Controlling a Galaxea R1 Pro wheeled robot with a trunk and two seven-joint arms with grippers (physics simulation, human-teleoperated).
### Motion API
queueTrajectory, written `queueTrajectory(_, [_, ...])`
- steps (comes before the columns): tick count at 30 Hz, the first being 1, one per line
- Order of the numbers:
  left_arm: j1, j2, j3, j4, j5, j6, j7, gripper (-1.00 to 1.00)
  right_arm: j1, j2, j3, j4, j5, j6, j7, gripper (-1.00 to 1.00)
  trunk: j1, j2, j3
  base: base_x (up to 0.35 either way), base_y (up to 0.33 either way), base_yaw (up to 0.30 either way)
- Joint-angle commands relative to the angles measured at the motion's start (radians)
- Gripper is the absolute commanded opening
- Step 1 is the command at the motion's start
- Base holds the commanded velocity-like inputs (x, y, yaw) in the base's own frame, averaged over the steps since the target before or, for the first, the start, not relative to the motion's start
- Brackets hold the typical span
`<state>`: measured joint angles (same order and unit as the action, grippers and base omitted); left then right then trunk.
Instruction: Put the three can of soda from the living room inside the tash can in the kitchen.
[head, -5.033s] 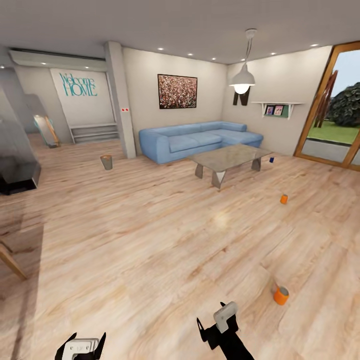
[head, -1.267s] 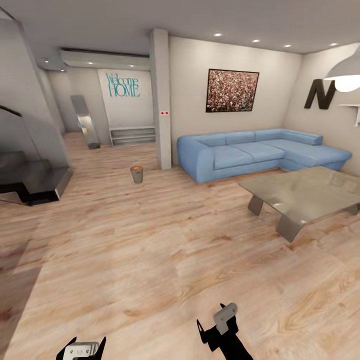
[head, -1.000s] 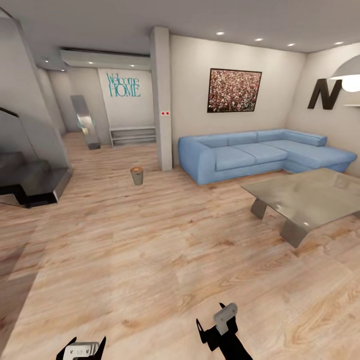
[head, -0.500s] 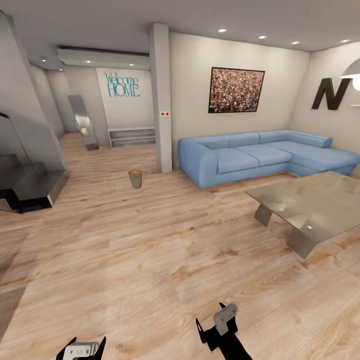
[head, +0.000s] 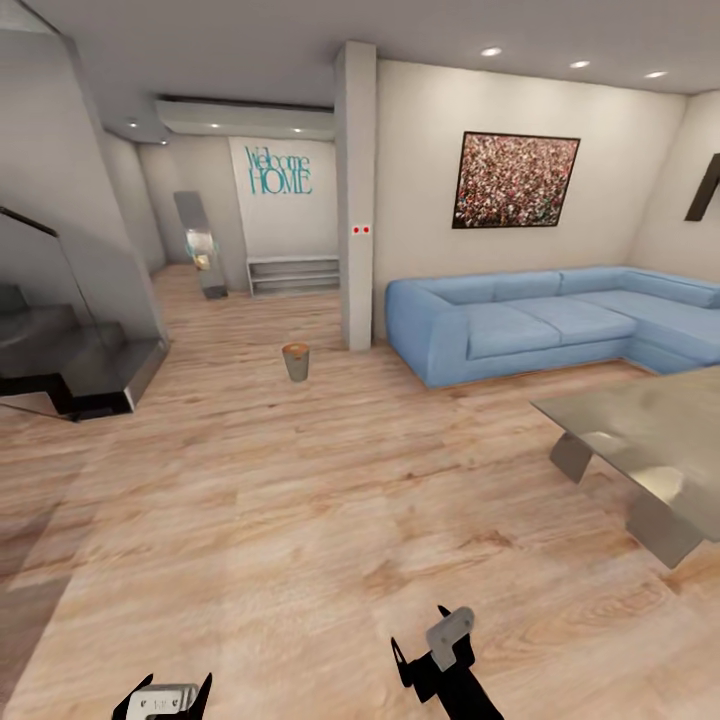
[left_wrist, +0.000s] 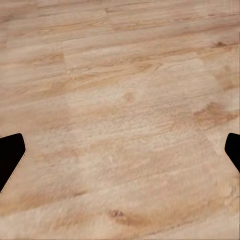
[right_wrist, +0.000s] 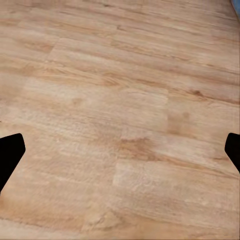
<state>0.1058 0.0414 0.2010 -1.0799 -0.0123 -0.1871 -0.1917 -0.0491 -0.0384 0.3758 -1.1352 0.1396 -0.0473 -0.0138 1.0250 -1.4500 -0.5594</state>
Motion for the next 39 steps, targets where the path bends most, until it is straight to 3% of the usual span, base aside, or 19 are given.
queueTrajectory(1, [0.0, 0.0, 0.0, 0.0, 0.0, 0.0, 0.0, 1.0, 0.0, 0.0, 0.0, 0.0, 0.0, 0.0, 0.0, 1.0, 0.0, 0.0, 0.0, 0.324, 0.0, 0.215])
queueTrajectory(16, [0.0, 0.0, 0.0, 0.0, 0.0, 0.0, 0.0, 1.0, 0.0, 0.0, 0.0, 0.0, 0.0, 0.0, 0.0, 1.0, 0.0, 0.0, 0.0, 0.324, 0.0, 0.204])
queueTrajectory(39, [0.0, 0.001, 0.0, 0.0, -0.001, 0.001, -0.001, 1.0, 0.0, 0.0, 0.0, 0.0, 0.0, 0.0, 0.0, 1.0, 0.0, 0.0, 0.0, 0.324, 0.0, 0.017])
